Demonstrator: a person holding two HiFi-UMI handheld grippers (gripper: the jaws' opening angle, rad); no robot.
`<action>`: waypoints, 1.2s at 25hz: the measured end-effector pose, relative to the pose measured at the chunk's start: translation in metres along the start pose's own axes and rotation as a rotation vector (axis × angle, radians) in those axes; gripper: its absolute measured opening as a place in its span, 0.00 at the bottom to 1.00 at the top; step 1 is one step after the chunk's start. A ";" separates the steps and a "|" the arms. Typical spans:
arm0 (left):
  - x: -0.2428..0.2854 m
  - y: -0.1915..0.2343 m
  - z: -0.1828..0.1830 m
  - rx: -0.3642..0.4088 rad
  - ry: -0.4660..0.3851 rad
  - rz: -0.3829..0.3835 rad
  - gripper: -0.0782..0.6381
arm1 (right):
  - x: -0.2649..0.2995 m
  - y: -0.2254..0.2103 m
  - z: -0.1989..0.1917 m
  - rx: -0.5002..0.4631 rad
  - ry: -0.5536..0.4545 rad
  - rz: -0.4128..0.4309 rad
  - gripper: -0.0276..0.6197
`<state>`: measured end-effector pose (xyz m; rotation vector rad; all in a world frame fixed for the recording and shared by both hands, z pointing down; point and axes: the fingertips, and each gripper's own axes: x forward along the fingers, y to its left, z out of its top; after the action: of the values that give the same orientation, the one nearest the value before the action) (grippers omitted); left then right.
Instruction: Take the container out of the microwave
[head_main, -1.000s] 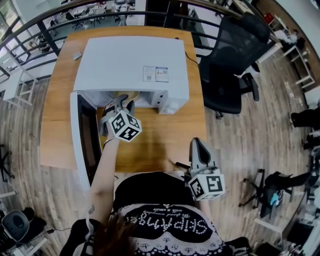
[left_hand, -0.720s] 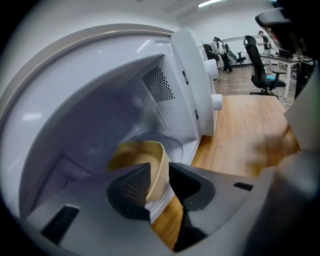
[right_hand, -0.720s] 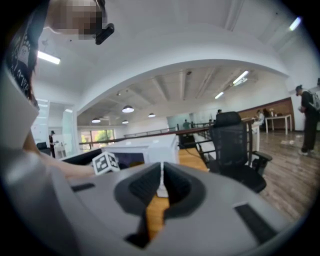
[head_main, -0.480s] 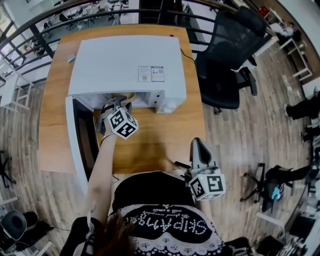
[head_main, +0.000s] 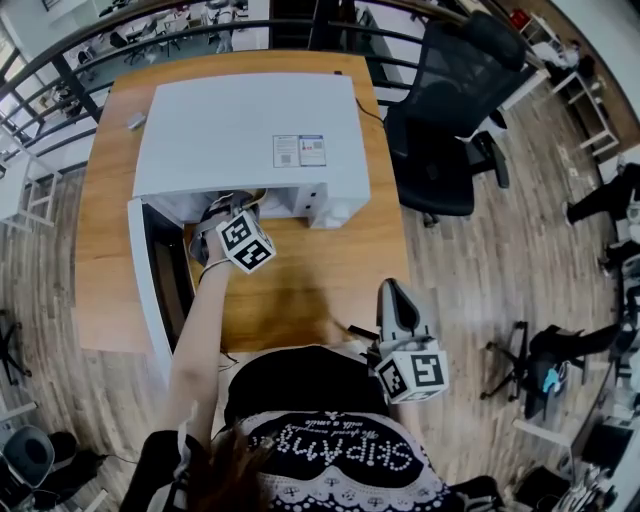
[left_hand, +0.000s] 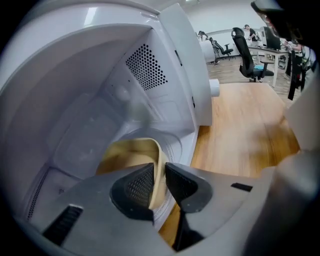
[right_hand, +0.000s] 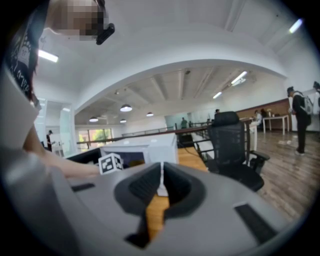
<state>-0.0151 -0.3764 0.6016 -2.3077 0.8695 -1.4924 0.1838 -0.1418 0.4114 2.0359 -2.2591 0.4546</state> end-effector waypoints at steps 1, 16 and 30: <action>0.001 -0.001 -0.001 0.018 0.003 0.004 0.24 | -0.001 0.000 -0.001 0.001 0.002 -0.004 0.10; -0.013 -0.011 0.005 0.088 -0.015 -0.089 0.16 | 0.003 0.015 -0.007 -0.004 0.007 0.006 0.10; -0.032 -0.023 0.006 0.114 -0.025 -0.140 0.16 | -0.003 0.020 -0.008 -0.007 -0.004 0.012 0.10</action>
<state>-0.0116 -0.3398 0.5875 -2.3396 0.6101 -1.5221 0.1634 -0.1356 0.4153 2.0234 -2.2732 0.4433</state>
